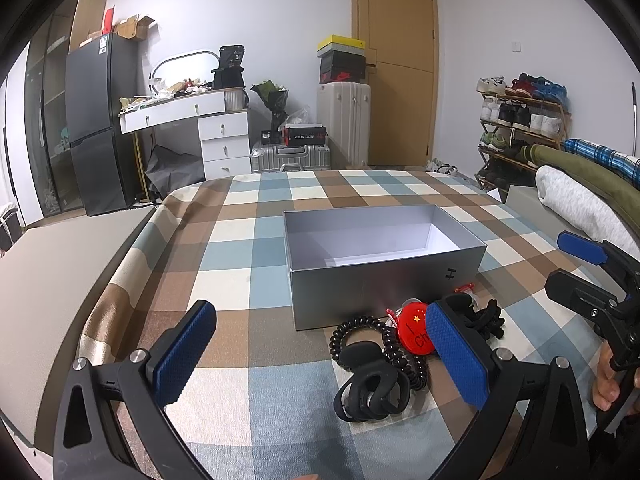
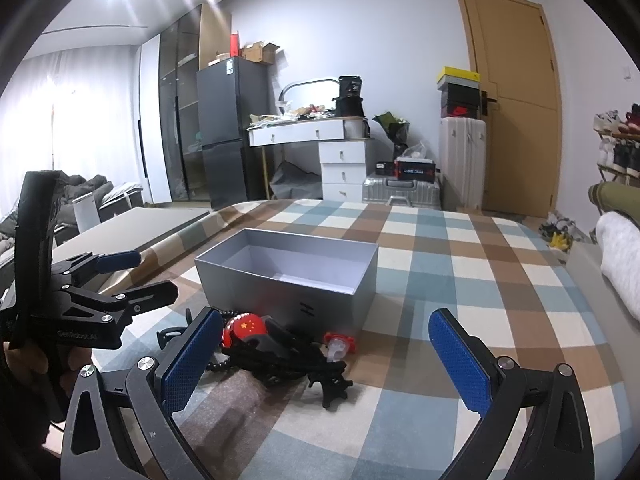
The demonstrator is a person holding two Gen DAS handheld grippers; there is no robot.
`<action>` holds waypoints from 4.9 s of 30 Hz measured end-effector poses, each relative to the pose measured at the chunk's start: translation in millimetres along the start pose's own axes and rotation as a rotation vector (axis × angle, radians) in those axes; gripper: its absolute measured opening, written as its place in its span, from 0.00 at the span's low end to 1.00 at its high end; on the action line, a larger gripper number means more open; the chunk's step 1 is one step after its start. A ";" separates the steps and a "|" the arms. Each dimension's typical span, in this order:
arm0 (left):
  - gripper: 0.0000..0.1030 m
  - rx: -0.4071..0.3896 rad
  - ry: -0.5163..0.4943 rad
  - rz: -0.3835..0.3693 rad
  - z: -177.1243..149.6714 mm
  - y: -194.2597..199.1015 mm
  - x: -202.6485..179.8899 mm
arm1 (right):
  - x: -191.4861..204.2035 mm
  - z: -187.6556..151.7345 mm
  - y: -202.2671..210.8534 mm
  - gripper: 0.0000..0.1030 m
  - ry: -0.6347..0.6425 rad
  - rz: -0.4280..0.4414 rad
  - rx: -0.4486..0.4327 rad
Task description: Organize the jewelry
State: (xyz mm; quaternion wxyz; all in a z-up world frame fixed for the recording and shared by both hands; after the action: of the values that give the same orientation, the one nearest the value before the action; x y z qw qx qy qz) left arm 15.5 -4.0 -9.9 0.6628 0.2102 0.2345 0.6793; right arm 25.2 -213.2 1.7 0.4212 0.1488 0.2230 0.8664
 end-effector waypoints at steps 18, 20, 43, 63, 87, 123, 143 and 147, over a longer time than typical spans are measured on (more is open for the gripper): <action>0.99 0.000 -0.002 0.000 0.3 0.5 0.0 | -2.9 -0.5 0.6 1.00 -0.002 -0.006 0.002; 0.99 0.000 -0.001 0.000 0.4 0.0 0.4 | -3.0 -0.6 0.3 1.00 -0.004 -0.006 0.004; 0.99 -0.001 -0.004 0.004 1.1 1.3 -0.4 | -3.9 -0.4 -0.4 1.00 -0.006 -0.021 0.011; 0.99 0.091 -0.036 -0.036 -0.1 -5.2 -2.6 | -16.0 -7.9 -37.8 1.00 -0.126 0.083 0.300; 0.99 0.286 -0.090 -0.094 -21.7 -24.6 -5.8 | 14.7 -15.5 -78.5 0.93 -0.048 0.137 0.471; 0.28 0.145 -0.194 -0.153 -3.2 12.3 -15.4 | 2.9 8.6 -40.0 0.87 -0.080 0.150 0.287; 0.28 0.074 -0.036 -0.189 15.6 11.2 7.3 | -10.6 15.7 -39.2 0.87 -0.130 0.185 0.255; 0.28 0.063 -0.005 -0.188 26.4 1.0 10.0 | -11.1 23.5 -41.7 0.87 -0.136 0.186 0.240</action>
State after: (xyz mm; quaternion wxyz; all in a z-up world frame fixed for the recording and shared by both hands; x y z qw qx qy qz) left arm 30.1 7.0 11.6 0.7172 0.2097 0.2729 0.6059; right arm 70.0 -193.2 -0.4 0.3325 0.2763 0.2811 0.8568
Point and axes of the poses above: each gripper's, at about its wrist camera, not at the fingertips, and y roughly against the way its jaws point, x to its left, z to its top, the point moved 2 cm from there along -y, roughly the way its jaws point, and after that the axes turned 6 degrees about x, right-handed, at the moved point
